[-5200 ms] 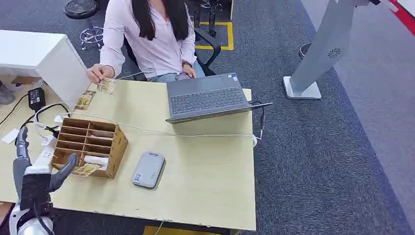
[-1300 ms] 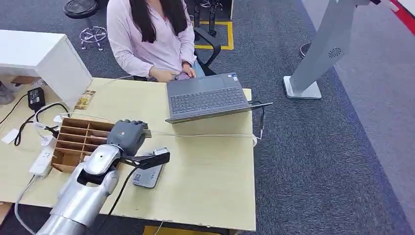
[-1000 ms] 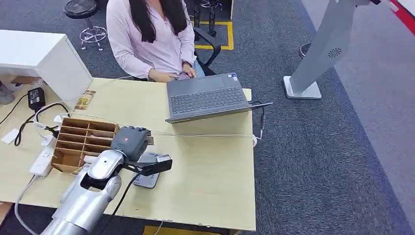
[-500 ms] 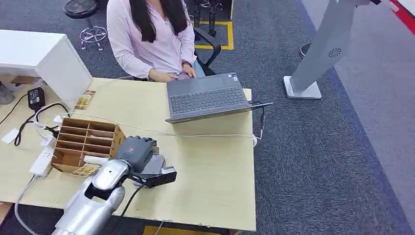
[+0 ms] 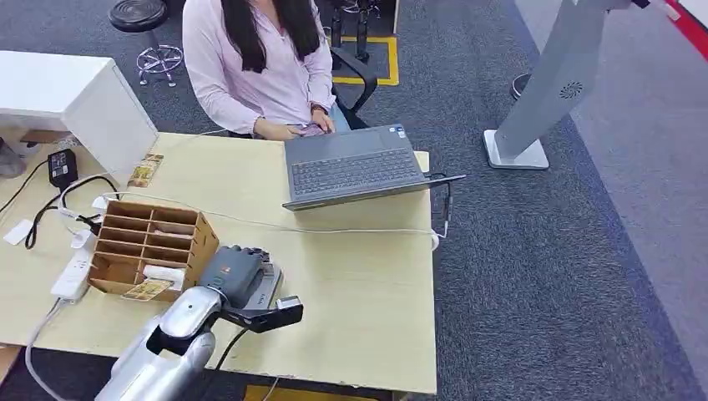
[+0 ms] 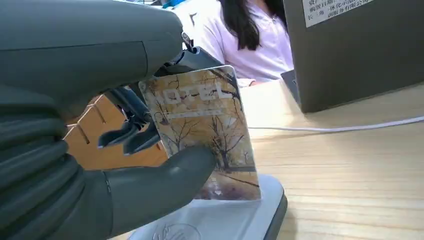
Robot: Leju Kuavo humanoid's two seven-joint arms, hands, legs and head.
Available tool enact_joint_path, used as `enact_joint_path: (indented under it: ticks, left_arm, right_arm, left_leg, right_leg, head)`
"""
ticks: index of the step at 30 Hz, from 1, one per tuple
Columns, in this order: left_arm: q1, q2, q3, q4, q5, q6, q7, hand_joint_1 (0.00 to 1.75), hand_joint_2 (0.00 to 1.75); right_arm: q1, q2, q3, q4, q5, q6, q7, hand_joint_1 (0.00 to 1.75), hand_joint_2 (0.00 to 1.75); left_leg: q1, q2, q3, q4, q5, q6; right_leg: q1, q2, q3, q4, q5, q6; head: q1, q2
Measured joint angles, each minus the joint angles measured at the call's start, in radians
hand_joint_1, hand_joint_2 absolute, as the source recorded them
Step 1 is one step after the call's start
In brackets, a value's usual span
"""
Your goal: Pass the card to the sensor for recognition and then transmit it.
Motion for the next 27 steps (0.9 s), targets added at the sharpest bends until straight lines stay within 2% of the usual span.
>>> enact_joint_path:
  ticks: [7,27]
  left_arm:
    - [0.008,0.002,-0.005,0.0,-0.017,0.011,0.037,1.75,1.75]
    - [0.011,0.001,-0.005,0.0,-0.019,0.013,0.037,1.75,1.75]
  right_arm:
    - [0.0,0.0,0.0,0.0,0.008,0.0,0.0,0.0,1.75]
    - [0.0,0.0,-0.005,0.0,0.009,0.0,0.0,0.0,1.75]
  left_leg:
    - [0.0,0.0,0.001,0.0,0.0,0.0]
    - [0.0,0.0,0.001,0.0,0.0,0.0]
  right_leg:
    - [0.0,0.0,0.0,0.0,0.0,0.0]
    - [0.0,0.0,0.001,0.0,0.0,0.0]
  head:
    - [0.0,0.0]
    - [0.0,0.0]
